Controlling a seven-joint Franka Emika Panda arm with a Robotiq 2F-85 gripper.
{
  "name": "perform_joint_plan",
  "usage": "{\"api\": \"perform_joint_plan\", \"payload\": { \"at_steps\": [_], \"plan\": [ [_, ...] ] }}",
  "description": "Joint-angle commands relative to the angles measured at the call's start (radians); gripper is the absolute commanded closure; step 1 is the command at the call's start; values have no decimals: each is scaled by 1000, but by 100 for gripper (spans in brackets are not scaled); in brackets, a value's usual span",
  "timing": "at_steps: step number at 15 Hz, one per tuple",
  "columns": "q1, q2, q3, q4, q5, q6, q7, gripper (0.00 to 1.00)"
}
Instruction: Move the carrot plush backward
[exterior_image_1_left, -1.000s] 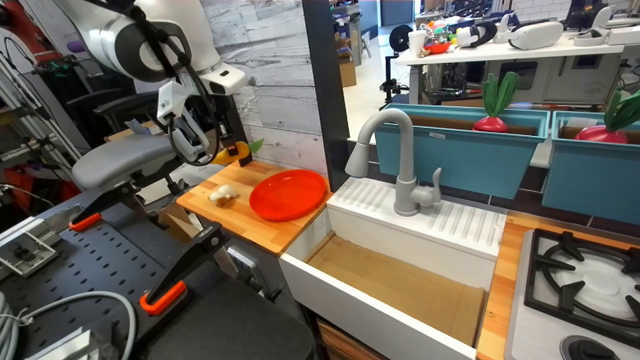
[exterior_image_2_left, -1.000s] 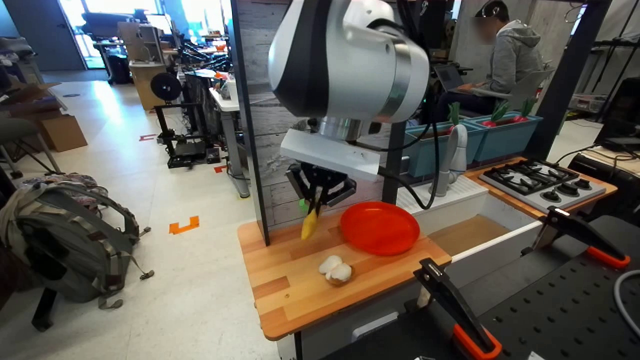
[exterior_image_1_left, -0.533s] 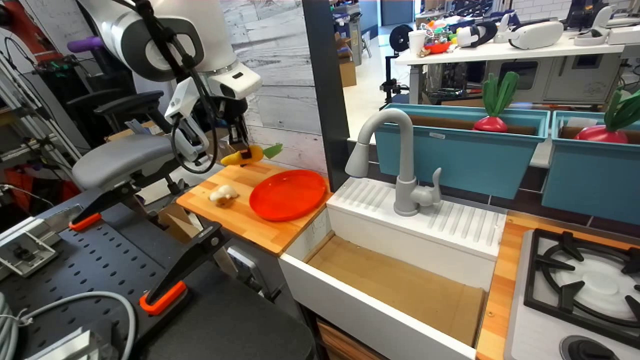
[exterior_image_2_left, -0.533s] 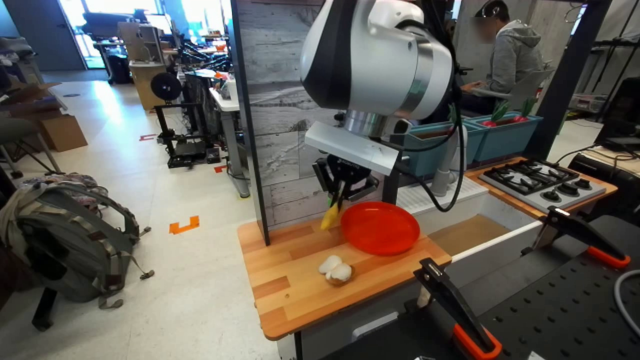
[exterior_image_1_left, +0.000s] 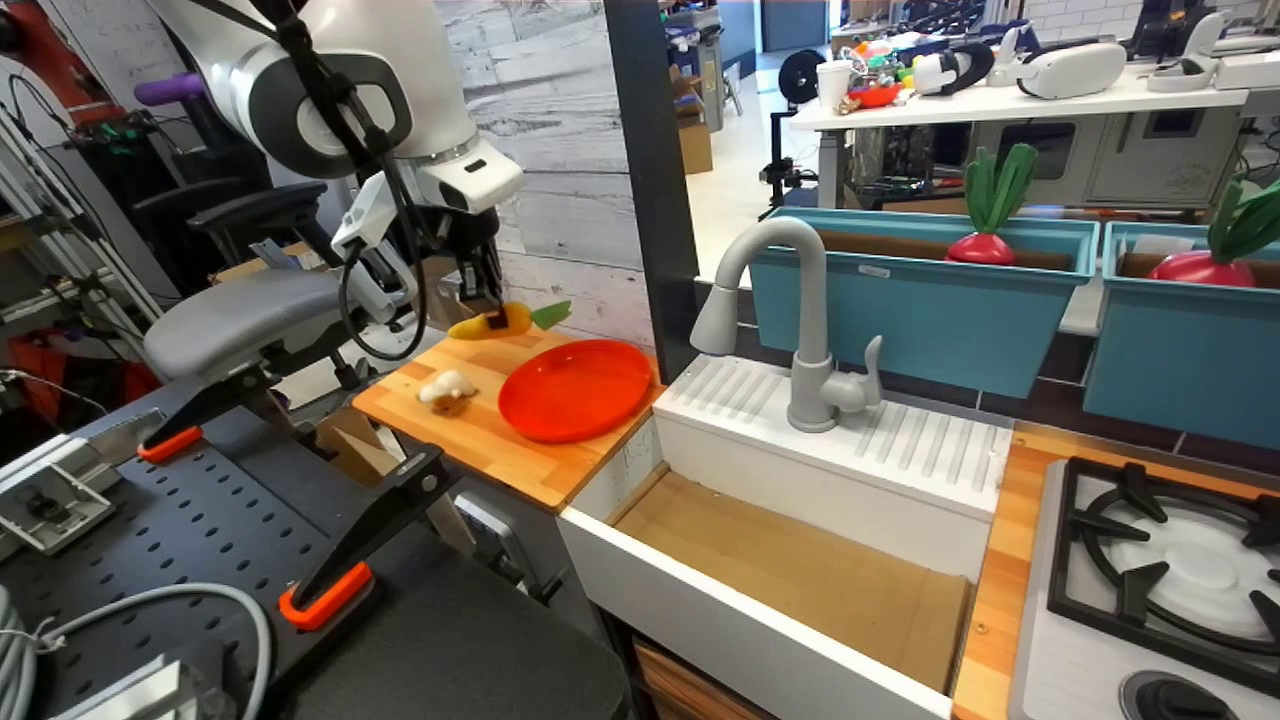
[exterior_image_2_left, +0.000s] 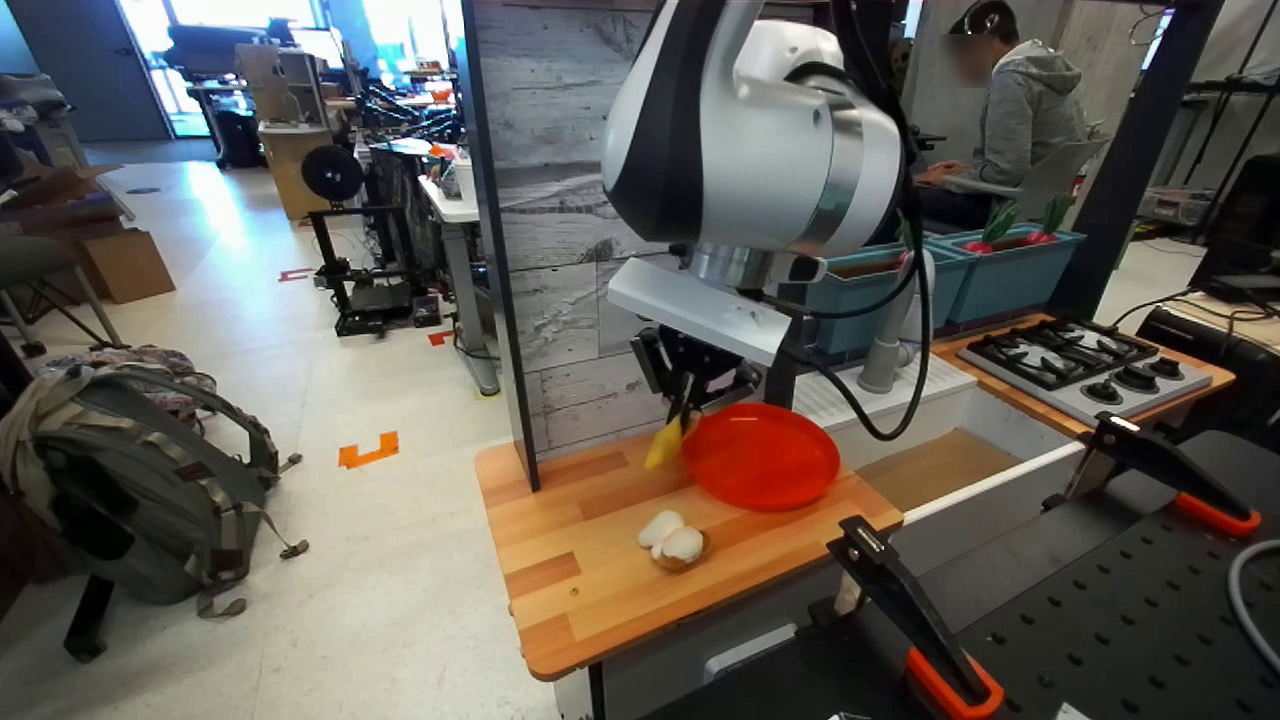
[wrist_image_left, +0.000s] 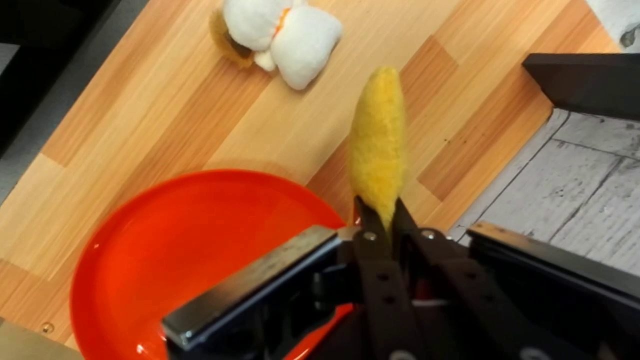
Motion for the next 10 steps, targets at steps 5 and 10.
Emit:
{"api": "perform_joint_plan", "payload": {
  "at_steps": [5,10],
  "plan": [
    [70,76,-49,104,-14,-5,66,98],
    [94,138,-63,170,-25,-9,79,98]
  ]
}}
